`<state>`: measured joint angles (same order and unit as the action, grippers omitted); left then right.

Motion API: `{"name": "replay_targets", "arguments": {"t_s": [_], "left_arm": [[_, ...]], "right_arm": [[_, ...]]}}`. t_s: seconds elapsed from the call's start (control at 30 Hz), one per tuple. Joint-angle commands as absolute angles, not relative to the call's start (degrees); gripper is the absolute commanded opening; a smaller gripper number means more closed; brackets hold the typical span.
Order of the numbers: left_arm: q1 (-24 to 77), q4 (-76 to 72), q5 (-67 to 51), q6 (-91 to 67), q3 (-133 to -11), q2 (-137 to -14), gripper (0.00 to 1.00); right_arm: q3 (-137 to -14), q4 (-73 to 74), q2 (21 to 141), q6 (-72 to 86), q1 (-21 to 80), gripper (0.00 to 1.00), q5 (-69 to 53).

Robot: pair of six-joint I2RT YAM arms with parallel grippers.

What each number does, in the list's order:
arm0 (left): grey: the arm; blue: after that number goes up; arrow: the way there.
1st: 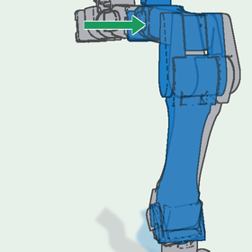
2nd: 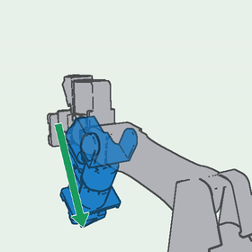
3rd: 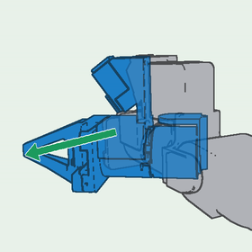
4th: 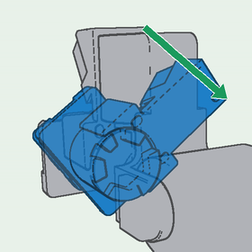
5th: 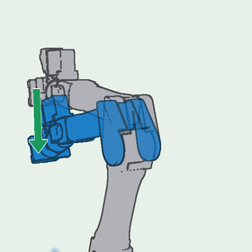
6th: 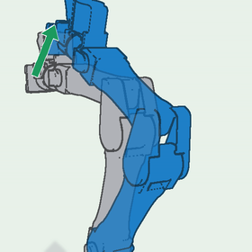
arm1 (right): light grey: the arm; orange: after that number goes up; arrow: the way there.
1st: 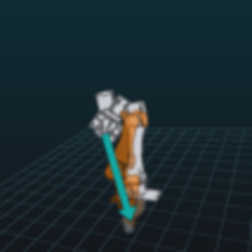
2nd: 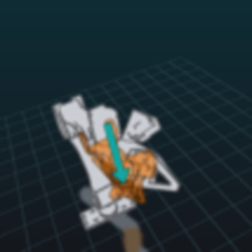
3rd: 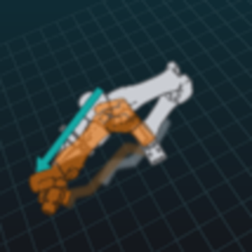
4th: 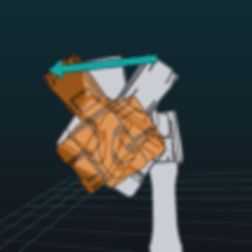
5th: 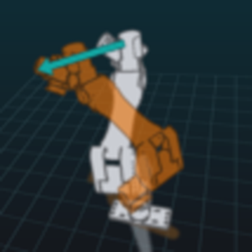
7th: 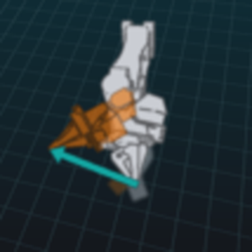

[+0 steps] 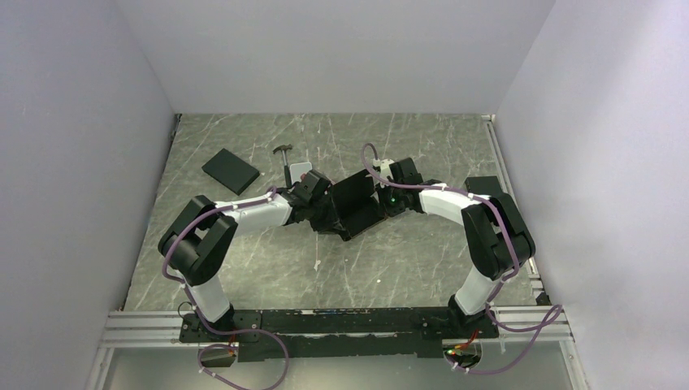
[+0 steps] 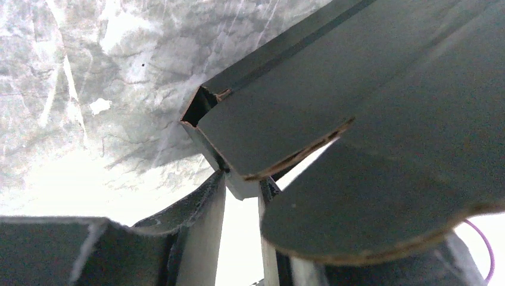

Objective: Fold the paper box
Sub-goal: Fold the paper box at the center of the board.

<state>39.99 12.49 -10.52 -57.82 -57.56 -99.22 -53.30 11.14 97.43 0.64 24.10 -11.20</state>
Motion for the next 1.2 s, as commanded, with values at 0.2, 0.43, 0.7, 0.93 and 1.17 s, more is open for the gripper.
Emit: {"name": "replay_targets", "arguments": {"t_s": [0.2, 0.43, 0.7, 0.93, 1.17], "left_arm": [[40.37, 16.3, -10.97, -55.93, -59.99, -100.91, 0.33], [40.23, 10.0, -11.18, -56.14, -55.88, -97.15, 0.42], [39.58, 2.39, -12.26, -58.05, -51.52, -94.97, 0.42], [39.36, -3.11, -11.57, -58.73, -48.07, -91.52, 0.43], [39.09, -5.96, -10.9, -59.57, -45.08, -88.51, 0.5]], "right_arm": [[-55.2, 10.09, 95.98, 1.41, 24.34, 0.0, -13.18], [-55.2, 10.11, 96.06, 1.41, 24.35, 0.0, -13.27], [-55.2, 10.06, 96.23, 1.32, 24.34, 0.0, -13.29], [-55.26, 10.16, 96.4, -0.08, 24.35, 0.0, -13.43], [-55.28, 10.06, 96.52, -0.09, 24.34, 0.0, -12.75]]}}
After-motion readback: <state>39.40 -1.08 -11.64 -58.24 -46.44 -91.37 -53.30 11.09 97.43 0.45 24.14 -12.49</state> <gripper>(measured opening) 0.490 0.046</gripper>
